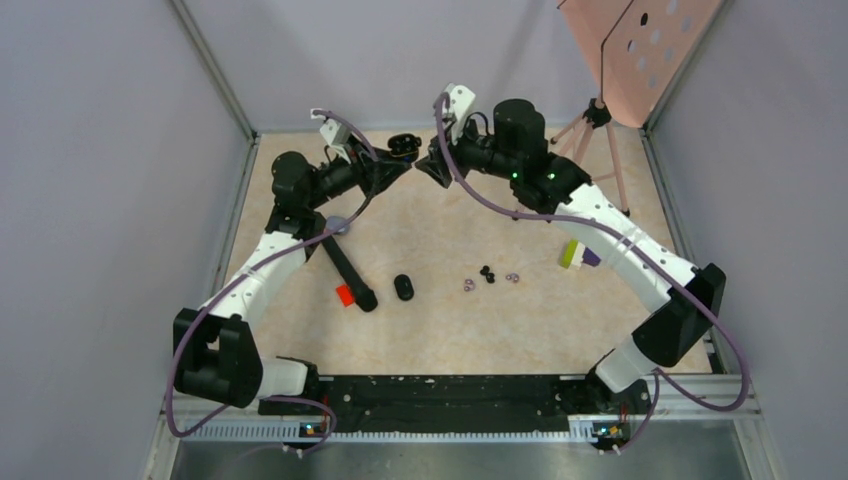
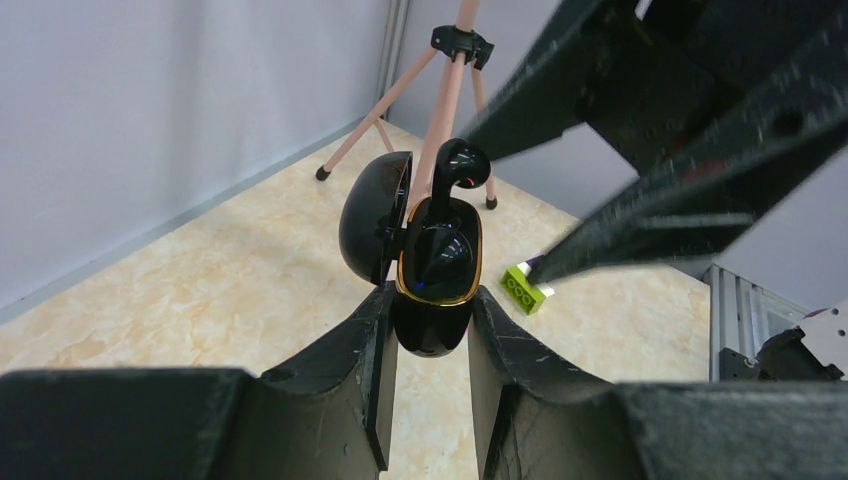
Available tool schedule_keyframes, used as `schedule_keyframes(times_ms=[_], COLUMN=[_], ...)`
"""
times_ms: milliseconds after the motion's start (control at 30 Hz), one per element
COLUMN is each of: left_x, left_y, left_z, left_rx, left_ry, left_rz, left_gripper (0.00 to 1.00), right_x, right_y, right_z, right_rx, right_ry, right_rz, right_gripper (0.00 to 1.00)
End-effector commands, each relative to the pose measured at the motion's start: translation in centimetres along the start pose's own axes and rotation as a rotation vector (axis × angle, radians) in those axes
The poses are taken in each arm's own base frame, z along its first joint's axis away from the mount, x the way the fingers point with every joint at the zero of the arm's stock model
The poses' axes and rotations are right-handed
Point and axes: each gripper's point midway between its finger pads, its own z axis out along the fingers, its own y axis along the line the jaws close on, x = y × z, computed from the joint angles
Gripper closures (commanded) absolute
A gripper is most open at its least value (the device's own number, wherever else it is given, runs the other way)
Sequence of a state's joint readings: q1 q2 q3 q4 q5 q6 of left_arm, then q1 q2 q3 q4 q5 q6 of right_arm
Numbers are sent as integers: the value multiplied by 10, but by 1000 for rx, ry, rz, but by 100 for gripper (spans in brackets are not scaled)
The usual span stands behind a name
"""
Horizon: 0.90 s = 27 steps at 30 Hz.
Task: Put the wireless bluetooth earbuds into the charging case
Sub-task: Place the earbud in the charging case.
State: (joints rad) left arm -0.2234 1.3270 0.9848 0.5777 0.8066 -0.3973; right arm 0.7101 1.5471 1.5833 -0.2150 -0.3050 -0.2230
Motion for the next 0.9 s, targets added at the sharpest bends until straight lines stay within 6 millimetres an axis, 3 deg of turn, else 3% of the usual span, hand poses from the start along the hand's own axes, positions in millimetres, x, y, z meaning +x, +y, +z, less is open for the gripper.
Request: schedule_keyframes(times_ms=[0, 167, 300, 533, 867], left_x=[-6, 8, 15, 23, 27], left_y=[-15, -19, -27, -36, -39], left_z=[-4, -8, -12, -17, -18], left_rx=[71, 108, 150, 198, 215], left_ry=[-19, 10, 30, 56, 67], left_rz=[84, 109, 125, 154, 176], left_gripper=[100, 100, 100, 100, 100], right_x=[-26, -25, -18, -5, -10], right_y=[-12, -1, 7, 0, 1], right_z=[-18, -43, -52, -42, -27], right_rx=[-55, -227, -294, -298, -333], right_ry=[-16, 33, 58, 78, 59], right_rz=[111, 88, -10, -83, -82], right_gripper=[43, 43, 50, 53, 61])
